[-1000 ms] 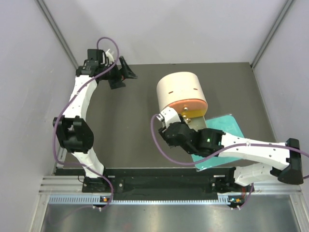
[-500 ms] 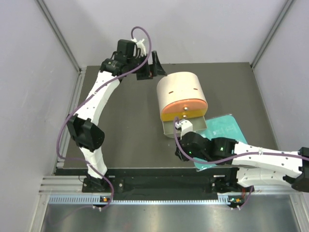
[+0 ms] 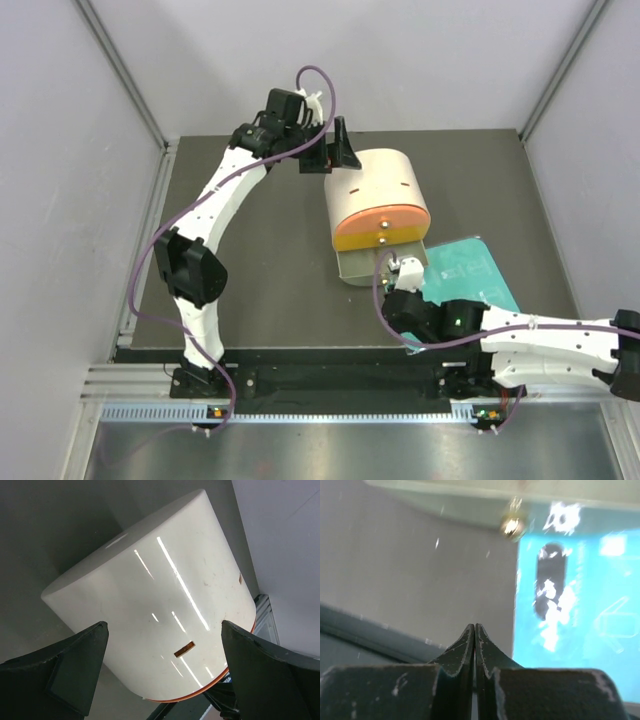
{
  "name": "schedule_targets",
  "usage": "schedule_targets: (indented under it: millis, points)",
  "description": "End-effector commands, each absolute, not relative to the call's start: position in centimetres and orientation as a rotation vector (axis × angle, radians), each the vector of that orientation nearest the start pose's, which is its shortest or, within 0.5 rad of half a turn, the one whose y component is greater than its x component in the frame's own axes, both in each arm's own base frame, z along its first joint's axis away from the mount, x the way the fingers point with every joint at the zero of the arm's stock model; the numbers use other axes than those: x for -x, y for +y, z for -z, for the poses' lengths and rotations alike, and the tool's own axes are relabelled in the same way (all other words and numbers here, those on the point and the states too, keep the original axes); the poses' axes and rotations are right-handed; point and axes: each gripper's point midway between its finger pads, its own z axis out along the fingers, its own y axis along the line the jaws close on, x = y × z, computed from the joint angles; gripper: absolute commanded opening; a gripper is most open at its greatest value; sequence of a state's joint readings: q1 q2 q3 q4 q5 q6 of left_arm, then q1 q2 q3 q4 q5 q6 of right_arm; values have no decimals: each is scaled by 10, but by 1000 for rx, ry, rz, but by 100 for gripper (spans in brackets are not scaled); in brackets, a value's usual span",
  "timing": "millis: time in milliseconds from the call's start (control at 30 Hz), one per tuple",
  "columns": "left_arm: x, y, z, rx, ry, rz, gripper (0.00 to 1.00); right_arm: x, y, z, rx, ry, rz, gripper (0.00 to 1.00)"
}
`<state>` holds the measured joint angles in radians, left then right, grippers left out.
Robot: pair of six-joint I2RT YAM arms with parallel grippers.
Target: Organize the makeup
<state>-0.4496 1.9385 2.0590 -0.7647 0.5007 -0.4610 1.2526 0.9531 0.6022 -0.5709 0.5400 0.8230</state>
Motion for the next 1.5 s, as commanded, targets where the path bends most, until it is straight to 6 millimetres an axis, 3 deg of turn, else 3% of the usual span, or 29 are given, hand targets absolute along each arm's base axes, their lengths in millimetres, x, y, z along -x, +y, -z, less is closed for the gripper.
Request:
schedule_targets:
  millis: [0, 167, 367, 600, 900, 1100, 1467]
  points:
    - [-411, -310, -301, -313, 2269, 1052, 99, -174, 204, -123, 130, 2126, -294, 0]
    - [-411, -312, -298, -309, 2287, 1061, 99, -188, 203, -123, 128, 2065, -205, 0]
    - [-413, -314, -296, -301, 2295, 1071, 99, -193, 207, -109, 142, 2051, -179, 0]
    - [-413, -313, -293, -303, 2318, 1056, 99, -203, 219, -103, 159, 2001, -176, 0]
    - [-413, -313, -291, -300, 2324, 1040, 99, -225, 237, -84, 220, 2003, 10, 0]
    - [-411, -313, -288, -308, 2336, 1038, 99, -243, 251, -90, 243, 1963, 12, 0]
    - [-409, -312, -285, -309, 2352, 1024, 99, -284, 249, -90, 293, 1913, 158, 0]
